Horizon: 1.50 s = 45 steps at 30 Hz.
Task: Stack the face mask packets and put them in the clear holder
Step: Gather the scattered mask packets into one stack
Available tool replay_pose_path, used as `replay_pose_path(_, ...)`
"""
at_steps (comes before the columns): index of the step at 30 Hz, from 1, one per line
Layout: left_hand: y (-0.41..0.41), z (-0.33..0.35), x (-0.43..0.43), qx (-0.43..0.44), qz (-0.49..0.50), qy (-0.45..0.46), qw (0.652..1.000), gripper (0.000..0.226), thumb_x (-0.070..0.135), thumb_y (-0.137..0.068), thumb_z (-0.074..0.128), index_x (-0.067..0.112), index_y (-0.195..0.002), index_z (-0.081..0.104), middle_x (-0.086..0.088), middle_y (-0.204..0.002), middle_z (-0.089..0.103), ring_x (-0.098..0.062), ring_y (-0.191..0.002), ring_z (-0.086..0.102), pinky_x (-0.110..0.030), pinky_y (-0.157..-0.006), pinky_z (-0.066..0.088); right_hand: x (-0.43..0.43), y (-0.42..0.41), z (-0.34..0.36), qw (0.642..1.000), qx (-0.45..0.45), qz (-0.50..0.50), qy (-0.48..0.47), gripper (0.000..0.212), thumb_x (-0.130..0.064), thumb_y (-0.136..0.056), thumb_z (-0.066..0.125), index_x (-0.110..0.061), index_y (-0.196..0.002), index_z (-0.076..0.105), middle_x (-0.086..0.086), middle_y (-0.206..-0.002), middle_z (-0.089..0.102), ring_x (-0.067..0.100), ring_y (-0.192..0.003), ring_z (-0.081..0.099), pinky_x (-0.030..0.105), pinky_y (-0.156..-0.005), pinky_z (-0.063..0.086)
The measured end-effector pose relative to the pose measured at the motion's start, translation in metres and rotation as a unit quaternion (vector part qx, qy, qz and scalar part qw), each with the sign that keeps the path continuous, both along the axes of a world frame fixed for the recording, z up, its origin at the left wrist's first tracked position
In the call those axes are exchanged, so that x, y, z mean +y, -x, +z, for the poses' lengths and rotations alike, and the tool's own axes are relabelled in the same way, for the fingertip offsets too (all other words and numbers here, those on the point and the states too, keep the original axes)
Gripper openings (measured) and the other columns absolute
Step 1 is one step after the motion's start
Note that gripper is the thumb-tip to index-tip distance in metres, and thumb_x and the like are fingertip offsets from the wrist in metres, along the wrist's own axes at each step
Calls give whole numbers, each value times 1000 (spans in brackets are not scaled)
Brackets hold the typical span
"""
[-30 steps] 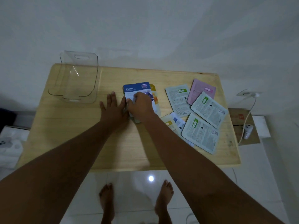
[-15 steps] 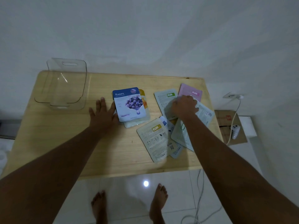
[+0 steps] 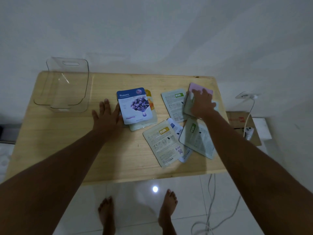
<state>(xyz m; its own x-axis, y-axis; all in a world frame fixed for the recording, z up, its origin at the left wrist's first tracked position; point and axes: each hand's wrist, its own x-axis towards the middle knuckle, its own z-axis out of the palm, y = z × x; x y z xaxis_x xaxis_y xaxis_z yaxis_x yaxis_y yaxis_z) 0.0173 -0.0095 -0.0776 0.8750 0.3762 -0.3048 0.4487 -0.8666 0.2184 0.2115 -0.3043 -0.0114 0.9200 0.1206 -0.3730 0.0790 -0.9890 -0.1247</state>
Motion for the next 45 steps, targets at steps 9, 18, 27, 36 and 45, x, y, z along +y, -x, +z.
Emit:
replay_pose_path(9, 1, 1, -2, -2, 0, -15, 1000, 60, 44, -101, 25, 29, -156, 6, -17, -164, -9, -36, -151, -10, -63, -116, 3, -37, -53, -25, 994, 3, -31, 107, 98, -78, -35, 62, -26, -118, 59, 8, -118, 60, 36, -116, 56, 57, -102, 41)
replay_pose_path(18, -1, 0, -4, 11, 4, -21, 1000, 60, 42, -100, 25, 28, -156, 6, -17, -163, -10, -36, -151, -11, -64, -116, 3, 21, 0, 39, 987, -41, 27, -152, 23, -32, -86, 69, -13, -96, 76, 4, -81, 68, 20, -77, 62, 21, -54, 38)
replay_pose_path(27, 0, 2, -6, 17, -1, -26, 1000, 61, 44, -101, 23, 28, -156, 4, -18, -163, -10, -37, -151, -11, -64, -116, 3, 141, 54, 34, 958, -10, 6, -287, 33, -18, -80, 74, -5, -110, 69, 7, -94, 66, 19, -75, 62, 25, -69, 53)
replay_pose_path(36, -3, 8, -4, 46, -32, -7, 998, 65, 44, -100, 27, 27, -156, -3, 1, -165, -11, -40, -149, -15, -73, -111, 5, 188, 92, -7, 964, 20, 84, -253, 47, -45, -91, 60, 0, -103, 67, 15, -99, 70, 27, -95, 66, 27, -75, 42)
replay_pose_path(45, -4, 3, -1, 22, -52, -16, 998, 68, 41, -100, 35, 22, -157, 2, -2, -166, -3, -40, -150, -11, -70, -113, 5, 130, 81, 3, 941, -6, 33, -336, 36, -34, -93, 62, -10, -119, 65, 8, -109, 72, 23, -107, 64, 25, -91, 44)
